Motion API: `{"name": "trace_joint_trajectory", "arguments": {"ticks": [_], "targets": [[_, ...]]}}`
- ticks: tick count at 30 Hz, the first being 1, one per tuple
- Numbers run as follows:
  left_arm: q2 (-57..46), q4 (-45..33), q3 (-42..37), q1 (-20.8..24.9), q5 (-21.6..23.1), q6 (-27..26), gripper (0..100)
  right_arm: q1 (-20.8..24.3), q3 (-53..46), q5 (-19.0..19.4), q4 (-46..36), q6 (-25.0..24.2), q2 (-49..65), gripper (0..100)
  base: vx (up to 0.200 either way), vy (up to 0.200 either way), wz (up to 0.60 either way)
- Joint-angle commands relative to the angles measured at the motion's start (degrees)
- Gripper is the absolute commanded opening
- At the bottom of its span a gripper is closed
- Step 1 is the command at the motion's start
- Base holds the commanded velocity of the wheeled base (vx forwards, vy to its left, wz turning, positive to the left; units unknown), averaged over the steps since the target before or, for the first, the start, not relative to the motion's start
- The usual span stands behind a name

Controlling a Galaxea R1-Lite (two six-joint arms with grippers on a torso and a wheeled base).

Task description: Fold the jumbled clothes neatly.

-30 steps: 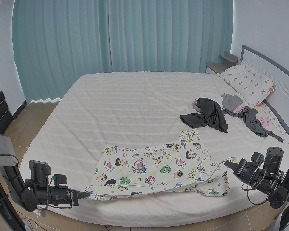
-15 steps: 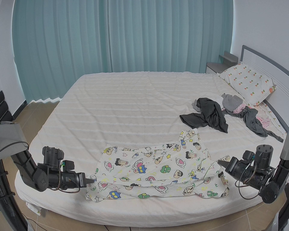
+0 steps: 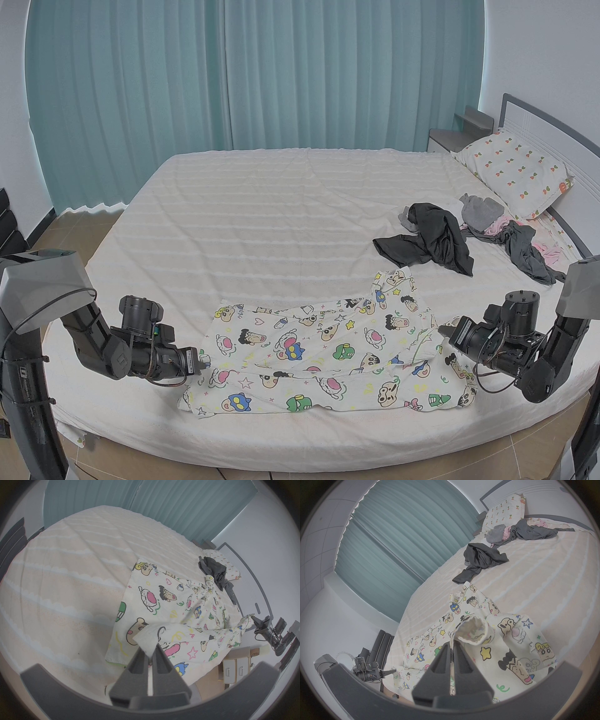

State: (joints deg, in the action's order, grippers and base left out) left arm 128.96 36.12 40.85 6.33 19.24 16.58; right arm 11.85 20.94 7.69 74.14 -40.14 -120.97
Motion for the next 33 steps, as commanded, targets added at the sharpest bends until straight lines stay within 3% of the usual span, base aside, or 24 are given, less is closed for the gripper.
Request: {"name": "trace_joint_trajectory", "arguments": {"ticks": [1,2,3,9,20,23,29,33], "targets": [[1.90,0.00,1.51,0.35,0.01,0.12,0,-0.16,2.35,-0.05,-1.28,0.24,-0.59,0,0.000,0.000,0.00],[1.90,-0.09,1.78,0.53,0.01,0.21,0,-0.16,2.61,-0.05,-1.72,0.24,-0.59,0,0.000,0.000,0.00],[1.90,-0.09,1.86,0.62,0.01,0.21,100,-0.25,2.61,-0.05,-1.98,0.24,-0.59,0,0.000,0.000,0.00],[1.90,0.09,4.41,0.97,-0.60,7.06,100,-0.51,2.96,-0.13,-2.78,0.33,0.03,0,0.000,0.000,0.00],[0.85,2.64,0.28,-1.32,1.77,12.25,100,1.95,0.24,-3.12,-4.89,1.56,2.05,0,0.000,0.000,0.00],[0.85,8.26,-4.11,-1.93,4.05,12.16,100,3.36,-2.75,-3.21,-4.62,1.47,3.37,0,0.000,0.000,0.00],[4.89,28.92,-12.46,-2.72,5.28,12.16,100,6.78,-8.29,-5.76,-4.80,1.47,4.78,0,0.000,0.000,0.00],[6.12,33.14,-13.87,-2.72,5.20,12.16,100,8.54,-10.84,-6.99,-4.27,1.12,3.63,0,0.000,0.000,0.00]]}}
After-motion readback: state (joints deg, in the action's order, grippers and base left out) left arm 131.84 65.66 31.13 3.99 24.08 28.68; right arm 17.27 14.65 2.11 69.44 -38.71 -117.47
